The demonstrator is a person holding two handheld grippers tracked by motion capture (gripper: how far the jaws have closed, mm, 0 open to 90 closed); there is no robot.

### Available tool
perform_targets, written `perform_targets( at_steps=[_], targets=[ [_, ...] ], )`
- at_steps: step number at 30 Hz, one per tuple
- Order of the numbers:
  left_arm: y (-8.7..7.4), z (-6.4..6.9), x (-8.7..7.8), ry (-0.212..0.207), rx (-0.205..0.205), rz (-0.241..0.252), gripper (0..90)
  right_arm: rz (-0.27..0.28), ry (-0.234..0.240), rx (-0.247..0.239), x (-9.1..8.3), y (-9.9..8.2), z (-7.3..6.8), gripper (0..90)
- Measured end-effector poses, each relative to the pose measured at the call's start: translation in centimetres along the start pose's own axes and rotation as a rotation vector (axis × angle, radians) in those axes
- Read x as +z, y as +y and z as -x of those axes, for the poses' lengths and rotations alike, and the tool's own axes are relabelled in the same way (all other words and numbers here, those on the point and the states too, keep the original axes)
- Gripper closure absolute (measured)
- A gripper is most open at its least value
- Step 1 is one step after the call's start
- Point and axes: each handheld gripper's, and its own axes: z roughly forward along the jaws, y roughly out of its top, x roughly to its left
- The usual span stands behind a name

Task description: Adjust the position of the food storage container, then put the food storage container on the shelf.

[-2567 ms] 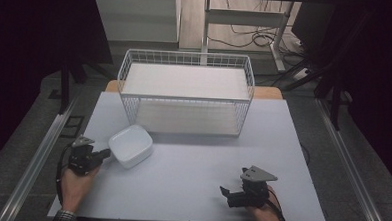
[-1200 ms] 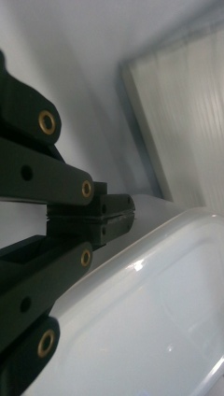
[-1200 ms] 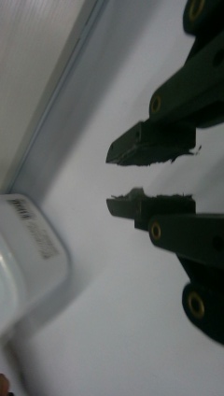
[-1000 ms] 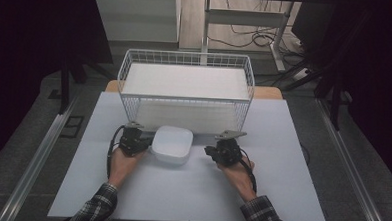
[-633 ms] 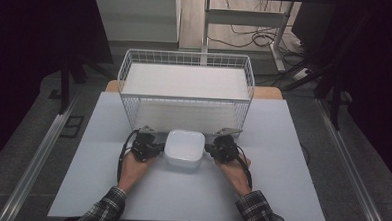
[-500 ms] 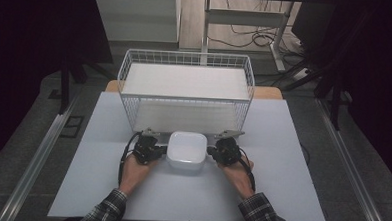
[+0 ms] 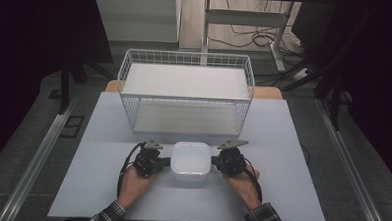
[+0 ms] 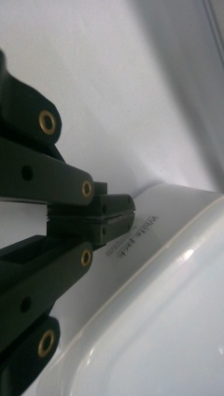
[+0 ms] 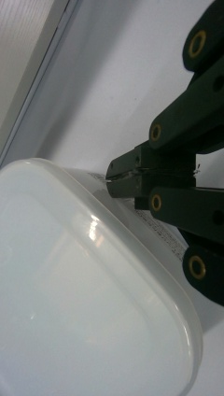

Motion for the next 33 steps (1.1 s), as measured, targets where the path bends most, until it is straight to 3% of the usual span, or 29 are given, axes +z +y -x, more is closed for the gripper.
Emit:
perform_targets(
  at_steps=[2, 5, 10, 14, 16, 21, 29, 32, 33],
  targets=[
    [-0.2, 0.0, -1.0, 0.032, 0.03, 0.025, 87.3, 0.027, -0.008, -0.006, -0.5, 0.0, 0.0, 88.1],
    [-0.8, -0.2, -2.6, 0.035, 0.062, 0.056, 75.2, 0.066, -0.045, -0.056, -1.8, -0.3, 0.0, 85.5],
    [-1.7, -0.1, -3.7, 0.042, 0.089, 0.074, 45.2, 0.119, -0.035, -0.042, -3.9, -1.6, 0.2, 68.1],
    [-2.2, 0.2, -3.5, 0.051, 0.141, 0.071, 28.2, 0.138, -0.023, -0.045, -4.7, -2.0, 0.5, 52.1],
    [-2.4, 0.1, -3.3, 0.054, 0.152, 0.054, 24.7, 0.128, -0.011, -0.05, -4.6, -2.2, 0.7, 41.5],
    [-2.6, -0.4, -3.1, 0.037, 0.117, 0.059, 18.7, 0.123, 0.011, -0.043, -4.3, -2.8, 1.1, 23.3],
    [-2.7, -1.2, -3.1, 0.038, 0.065, 0.091, 6.5, 0.141, 0.019, -0.025, -4.1, -2.7, 1.4, 9.8],
    [-2.7, -1.4, -3.2, 0.017, 0.073, 0.119, 5.3, 0.151, 0.028, -0.005, -4.1, -2.6, 1.5, 8.7],
    [-2.6, -1.4, -3.3, 0.017, 0.098, 0.132, 5.2, 0.154, 0.032, 0.004, -4.1, -2.5, 1.6, 8.3]
  ],
)
